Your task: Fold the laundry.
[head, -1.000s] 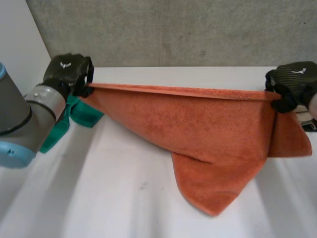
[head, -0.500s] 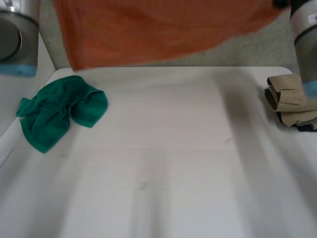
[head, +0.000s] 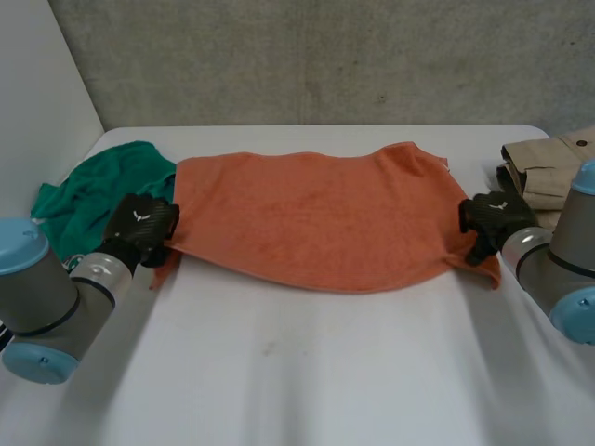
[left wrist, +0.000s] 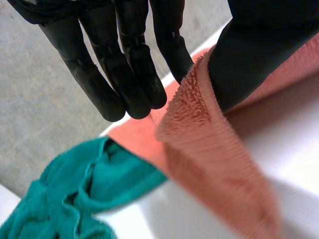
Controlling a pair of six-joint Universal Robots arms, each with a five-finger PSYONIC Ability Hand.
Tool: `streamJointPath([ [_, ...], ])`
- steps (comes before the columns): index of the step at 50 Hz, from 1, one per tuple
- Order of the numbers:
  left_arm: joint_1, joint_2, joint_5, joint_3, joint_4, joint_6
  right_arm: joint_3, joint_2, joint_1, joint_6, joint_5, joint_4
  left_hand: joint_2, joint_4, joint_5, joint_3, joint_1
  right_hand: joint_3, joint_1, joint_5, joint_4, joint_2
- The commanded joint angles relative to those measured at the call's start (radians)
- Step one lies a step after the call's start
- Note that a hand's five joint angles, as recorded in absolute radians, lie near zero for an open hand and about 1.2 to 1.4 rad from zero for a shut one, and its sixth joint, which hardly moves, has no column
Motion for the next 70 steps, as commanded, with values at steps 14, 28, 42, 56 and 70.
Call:
streamJointPath([
  [14,0.023,-0.027,-0.026,0.028,-0.041,0.020,-0.020,0.003,-0.055,0.096,0.077,0.138,0.200,0.199,0.245,0.207,0.223,0.635,0.636,0.648,0.636,0.642],
  [28,0.025,0.007,-0.032,0.083,-0.079,-0.027,0.104,-0.122,-0.104,0.049,-0.097,0.177,0.200,0.199,0.245,0.207,0.223,-0.126,-0.125,-0.112,-0.125,-0.118],
  [42,0.012,-0.019,-0.038,0.135,-0.130,-0.029,0.121,-0.007,-0.089,-0.149,-0.102,0.021,0.200,0.199,0.245,0.207,0.223,-0.027,-0.026,-0.013,-0.026,-0.020],
  [56,0.002,-0.005,-0.061,0.133,-0.187,-0.012,0.143,-0.063,-0.092,-0.060,-0.058,-0.176,0.200,0.199,0.245,0.207,0.223,0.635,0.636,0.648,0.636,0.642],
  [70,0.066,0.400,-0.076,-0.124,-0.941,0.388,0.186,-0.327,-0.276,-0.655,-0.137,0.853,0.200,0.199,0.245,0.207,0.223,0.635,0.636,0.648,0.636,0.642],
])
